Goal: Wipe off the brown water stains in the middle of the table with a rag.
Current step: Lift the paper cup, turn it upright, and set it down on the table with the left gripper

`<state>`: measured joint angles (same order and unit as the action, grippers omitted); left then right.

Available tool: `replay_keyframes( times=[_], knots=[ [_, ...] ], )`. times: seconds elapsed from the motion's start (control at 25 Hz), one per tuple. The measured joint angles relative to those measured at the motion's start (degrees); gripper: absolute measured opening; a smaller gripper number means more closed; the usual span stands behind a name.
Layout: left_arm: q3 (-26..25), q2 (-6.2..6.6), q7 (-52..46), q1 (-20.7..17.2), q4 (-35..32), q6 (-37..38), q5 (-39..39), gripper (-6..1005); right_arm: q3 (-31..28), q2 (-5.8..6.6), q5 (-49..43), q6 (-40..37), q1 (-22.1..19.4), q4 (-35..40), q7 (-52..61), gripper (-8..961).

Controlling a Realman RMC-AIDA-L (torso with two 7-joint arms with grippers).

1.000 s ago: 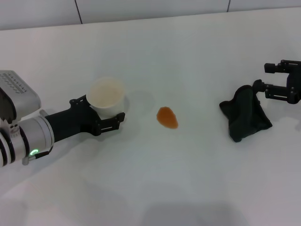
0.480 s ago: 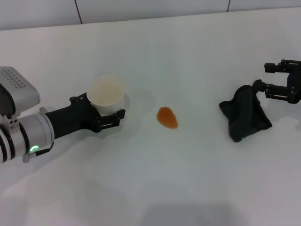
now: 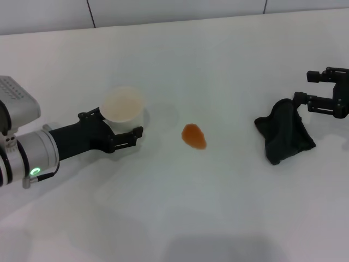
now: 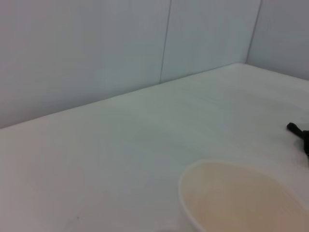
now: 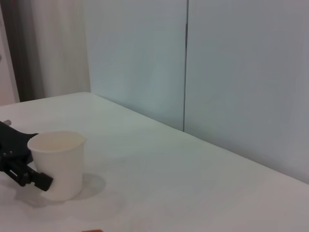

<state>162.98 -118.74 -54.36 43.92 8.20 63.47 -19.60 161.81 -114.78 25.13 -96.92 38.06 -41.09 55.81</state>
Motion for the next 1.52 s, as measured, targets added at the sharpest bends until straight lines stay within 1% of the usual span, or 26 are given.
replay_keyframes(
  times=[0.2,0.52,0.76,1.08,1.52],
  knots=[
    [0.05,-0.14,-2.32,0.46,2.46,2.43,1.22,872,0.00,0.00,0.01,0.12,-0.03,-0.02,0.00,612],
    [0.06,-0.22,-5.84,0.75,6.95,8.41,2.64,874,0.00,0.00,0.09,0.40,-0.11,0.06,0.00,613],
    [0.05,-0.16,-9.24,1.22,9.59,10.36,4.00,875,0.00,0.00,0.10,0.49,-0.02,0.14,0.00,613],
    [0.05,-0.09,-13.36,2.23,15.87,17.60,4.11,874,0.00,0.00,0.10,0.51,0.00,0.14,0.00,613],
    [0.05,0.13,-21.61,4.47,23.71,24.58,8.51,874,0.00,0.00,0.09,0.51,0.00,0.22,0.00,613]
  ],
)
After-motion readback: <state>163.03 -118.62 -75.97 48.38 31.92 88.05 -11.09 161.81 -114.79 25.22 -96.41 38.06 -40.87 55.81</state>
